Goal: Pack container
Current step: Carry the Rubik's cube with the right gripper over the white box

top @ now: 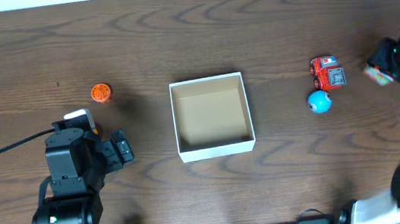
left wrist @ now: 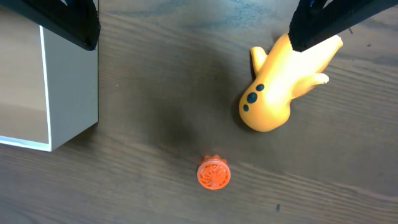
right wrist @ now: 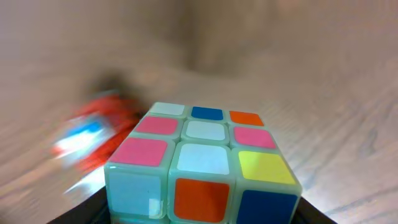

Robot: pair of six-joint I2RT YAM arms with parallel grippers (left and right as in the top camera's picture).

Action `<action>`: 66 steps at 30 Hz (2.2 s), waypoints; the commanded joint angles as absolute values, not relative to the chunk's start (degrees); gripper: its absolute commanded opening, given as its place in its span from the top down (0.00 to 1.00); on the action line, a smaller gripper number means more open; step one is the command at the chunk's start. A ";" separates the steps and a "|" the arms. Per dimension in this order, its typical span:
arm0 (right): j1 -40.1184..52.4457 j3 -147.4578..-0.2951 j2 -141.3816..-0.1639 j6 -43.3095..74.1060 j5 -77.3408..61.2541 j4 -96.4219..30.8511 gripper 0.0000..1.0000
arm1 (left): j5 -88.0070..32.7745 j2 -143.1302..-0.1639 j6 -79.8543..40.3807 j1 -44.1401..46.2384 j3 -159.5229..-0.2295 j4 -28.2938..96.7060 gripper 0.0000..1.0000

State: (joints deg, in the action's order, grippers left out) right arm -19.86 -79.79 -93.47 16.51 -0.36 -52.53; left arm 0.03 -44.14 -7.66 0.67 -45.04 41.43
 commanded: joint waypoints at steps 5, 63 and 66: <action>-1.13 -80.27 -76.20 14.09 -1.78 -54.24 0.99 | 0.47 -44.12 -7.35 0.84 -46.24 43.29 0.02; 39.55 -80.62 -106.54 36.86 10.96 -43.92 0.17 | 0.49 -44.12 -7.38 0.84 -46.19 44.77 0.02; 40.10 -82.54 -106.06 33.39 10.11 -44.07 0.48 | 0.49 -44.12 -7.35 0.84 -46.19 44.77 0.02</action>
State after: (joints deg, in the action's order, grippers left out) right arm 39.94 -79.99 -107.02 36.25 9.74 -44.05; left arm 0.03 -44.14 -7.66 0.67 -45.04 44.75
